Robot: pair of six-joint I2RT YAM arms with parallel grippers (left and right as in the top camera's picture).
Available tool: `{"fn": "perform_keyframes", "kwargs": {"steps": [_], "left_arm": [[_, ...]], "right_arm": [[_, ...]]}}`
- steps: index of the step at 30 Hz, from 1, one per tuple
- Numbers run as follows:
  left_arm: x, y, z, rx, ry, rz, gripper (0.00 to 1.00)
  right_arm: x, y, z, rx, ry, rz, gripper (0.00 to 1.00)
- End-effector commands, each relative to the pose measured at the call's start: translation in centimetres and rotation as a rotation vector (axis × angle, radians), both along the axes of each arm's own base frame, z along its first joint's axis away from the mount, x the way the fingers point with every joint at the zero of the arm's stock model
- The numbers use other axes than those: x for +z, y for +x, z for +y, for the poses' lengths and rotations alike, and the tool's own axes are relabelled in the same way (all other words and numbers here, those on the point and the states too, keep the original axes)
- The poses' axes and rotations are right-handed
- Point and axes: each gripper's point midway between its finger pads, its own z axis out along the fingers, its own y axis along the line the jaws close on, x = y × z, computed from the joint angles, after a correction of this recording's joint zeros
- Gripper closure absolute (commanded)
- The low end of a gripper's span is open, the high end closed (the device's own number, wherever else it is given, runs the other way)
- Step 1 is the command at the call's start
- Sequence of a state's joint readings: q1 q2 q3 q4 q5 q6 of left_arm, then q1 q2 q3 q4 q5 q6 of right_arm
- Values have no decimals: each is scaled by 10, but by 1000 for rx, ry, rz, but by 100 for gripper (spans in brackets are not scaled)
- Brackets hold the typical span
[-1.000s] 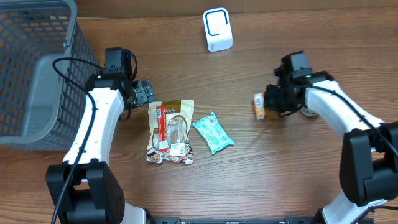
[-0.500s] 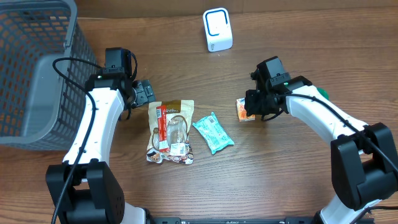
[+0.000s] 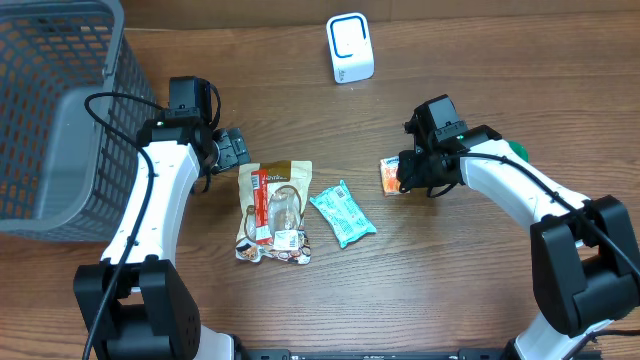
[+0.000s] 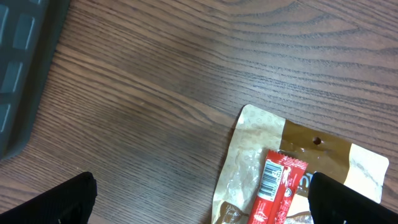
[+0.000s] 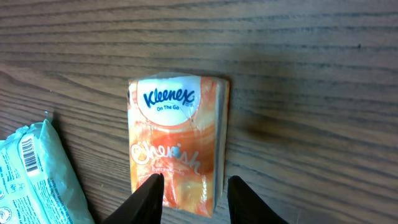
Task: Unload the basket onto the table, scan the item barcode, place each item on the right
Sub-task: 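Release the jar and move the right gripper onto the Kleenex pack, then close the right gripper on the Kleenex pack and lift it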
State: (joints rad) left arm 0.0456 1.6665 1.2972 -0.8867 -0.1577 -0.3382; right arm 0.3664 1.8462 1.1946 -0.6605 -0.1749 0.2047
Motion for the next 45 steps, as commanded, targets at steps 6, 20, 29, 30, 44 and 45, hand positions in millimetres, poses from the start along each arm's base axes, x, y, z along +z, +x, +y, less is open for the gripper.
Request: {"fn": "perform_keyframes", "kwargs": {"steps": [6, 20, 29, 30, 44, 45], "left_arm": [[8, 5, -2, 3, 0, -25, 0], [8, 5, -2, 3, 0, -25, 0], [8, 5, -2, 3, 0, -25, 0], [8, 5, -2, 3, 0, -25, 0], [8, 5, -2, 3, 0, -25, 0], [8, 5, -2, 3, 0, -25, 0]], "right_arm": [[-8, 1, -4, 15, -17, -4, 65], [-21, 1, -5, 11, -11, -39, 64], [-21, 1, -5, 11, -10, -40, 65], [-21, 2, -4, 10, -8, -40, 65], [-17, 8, -4, -1, 39, -49, 65], [-17, 8, -4, -1, 39, -49, 65]]}}
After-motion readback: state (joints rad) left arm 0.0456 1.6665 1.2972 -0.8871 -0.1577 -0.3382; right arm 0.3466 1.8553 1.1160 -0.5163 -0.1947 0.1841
